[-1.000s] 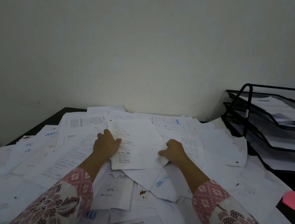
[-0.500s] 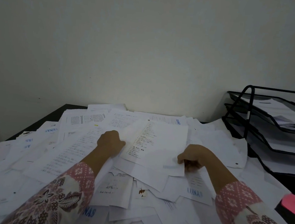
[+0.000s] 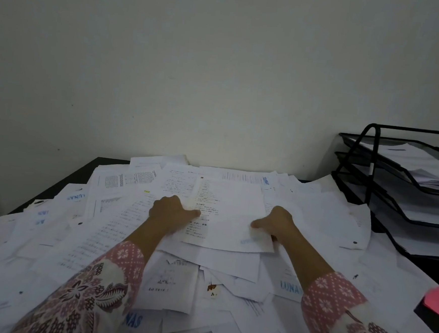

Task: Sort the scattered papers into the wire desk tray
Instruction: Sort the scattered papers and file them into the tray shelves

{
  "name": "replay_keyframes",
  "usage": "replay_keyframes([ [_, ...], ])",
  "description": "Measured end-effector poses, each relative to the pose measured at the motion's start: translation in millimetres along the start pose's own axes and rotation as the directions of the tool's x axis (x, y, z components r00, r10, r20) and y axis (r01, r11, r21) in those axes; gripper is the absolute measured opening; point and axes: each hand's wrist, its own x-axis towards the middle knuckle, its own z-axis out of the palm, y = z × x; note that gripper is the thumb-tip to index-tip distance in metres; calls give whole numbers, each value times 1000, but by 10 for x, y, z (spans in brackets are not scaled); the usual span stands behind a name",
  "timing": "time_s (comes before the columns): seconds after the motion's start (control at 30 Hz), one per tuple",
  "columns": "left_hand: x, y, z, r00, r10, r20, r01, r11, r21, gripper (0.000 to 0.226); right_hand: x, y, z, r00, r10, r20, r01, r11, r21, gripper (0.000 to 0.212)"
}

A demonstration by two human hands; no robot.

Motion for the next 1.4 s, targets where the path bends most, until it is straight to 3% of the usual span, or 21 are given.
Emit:
replay_keyframes([
  [0.03,-2,6,4,1000,-1,3,1,1000,-20,70,-3,-1,21,1000,2,-9,-2,1000,15,35],
  [0.13,-52,39,10,1000,16,-1,-16,993,-121,61,0,14,59,999,21,-40,-19,999,45,49],
  [0.33,-116,169,-29,987,90,133,-39,939,-342,46,24,37,-12,999,37,-31,-30,979,202,43],
  [0.47,-133,200,-23,991,61,117,18,816,-578,36,6,63,-96,999,24,23,-31,934,355,34],
  [0.57,-104,102,-20,1000,-10,21,21,788,-615,21,-3,70,-111,998,33,59,-51,937,345,40],
  [0.63,-87,-48,-44,994,-53,-91,-7,827,-563,24,-2,74,-111,999,26,38,-38,933,358,41],
  [0.73,-47,-326,-108,954,-136,-267,72,969,-235,27,16,121,-98,1000,29,11,-32,937,347,43],
  [0.87,-106,-664,-247,917,-339,-210,356,933,52,49,30,105,-38,999,51,11,-52,942,333,40],
  [0.97,-156,-865,-302,915,-366,-167,388,913,125,79,11,58,15,999,54,4,-52,944,327,39],
  [1.03,-186,-954,-358,920,-352,-176,374,919,121,86,14,30,55,998,56,9,-56,941,333,39],
  [1.13,-197,-1024,-453,952,-274,-133,278,961,11,80,-17,-28,85,999,43,10,-43,939,341,37],
  [1.27,-217,-965,-500,990,-128,-59,126,991,-45,58,-81,-96,110,1000,8,28,-17,943,333,33],
  [1.4,-221,-757,-432,992,-104,-74,83,965,-247,30,-158,-153,212,997,-71,36,57,951,303,28],
])
